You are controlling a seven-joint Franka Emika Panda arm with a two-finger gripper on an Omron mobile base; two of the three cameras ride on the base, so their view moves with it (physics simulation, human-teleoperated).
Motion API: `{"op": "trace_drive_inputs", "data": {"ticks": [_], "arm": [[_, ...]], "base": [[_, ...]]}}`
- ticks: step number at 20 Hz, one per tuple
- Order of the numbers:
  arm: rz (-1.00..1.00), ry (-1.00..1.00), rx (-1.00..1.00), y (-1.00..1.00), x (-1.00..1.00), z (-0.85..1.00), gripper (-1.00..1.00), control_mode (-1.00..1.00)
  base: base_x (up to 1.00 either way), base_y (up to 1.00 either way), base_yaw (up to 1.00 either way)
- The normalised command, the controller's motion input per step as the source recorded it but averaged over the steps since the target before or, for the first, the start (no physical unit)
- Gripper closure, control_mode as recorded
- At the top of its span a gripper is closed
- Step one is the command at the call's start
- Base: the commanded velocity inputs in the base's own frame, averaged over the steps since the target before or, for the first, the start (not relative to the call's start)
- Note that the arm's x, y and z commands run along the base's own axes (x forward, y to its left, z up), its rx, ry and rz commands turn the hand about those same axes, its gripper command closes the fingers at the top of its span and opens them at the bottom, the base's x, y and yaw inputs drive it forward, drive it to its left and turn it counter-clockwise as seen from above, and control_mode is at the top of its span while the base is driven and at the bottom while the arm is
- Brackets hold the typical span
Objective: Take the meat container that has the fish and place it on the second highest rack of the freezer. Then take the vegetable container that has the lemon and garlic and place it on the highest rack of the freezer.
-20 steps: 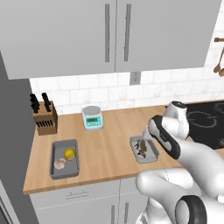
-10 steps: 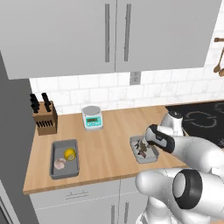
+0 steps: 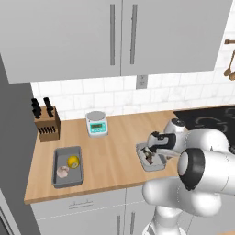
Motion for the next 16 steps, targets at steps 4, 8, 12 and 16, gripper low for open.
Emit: {"op": "trace_drive_inputs", "data": {"ticks": [4,8,12,16], "arm": [[0.00,0.01,0.00,0.17,0.06,-0.35,1.00,-1.00],[0.00,0.04,0.00,0.12,0.00,-0.31,1.00,-1.00],[0.00,0.01,0.00,0.00,0.00,-0.01,1.00,-1.00],[0.00,-0.05,0.00,0.00,-0.08,0.05,1.00,-1.00]], "base": [[0.00,0.00,0.00],[0.00,0.00,0.00],[0.00,0.00,0.00],[0.00,0.00,0.00]]}}
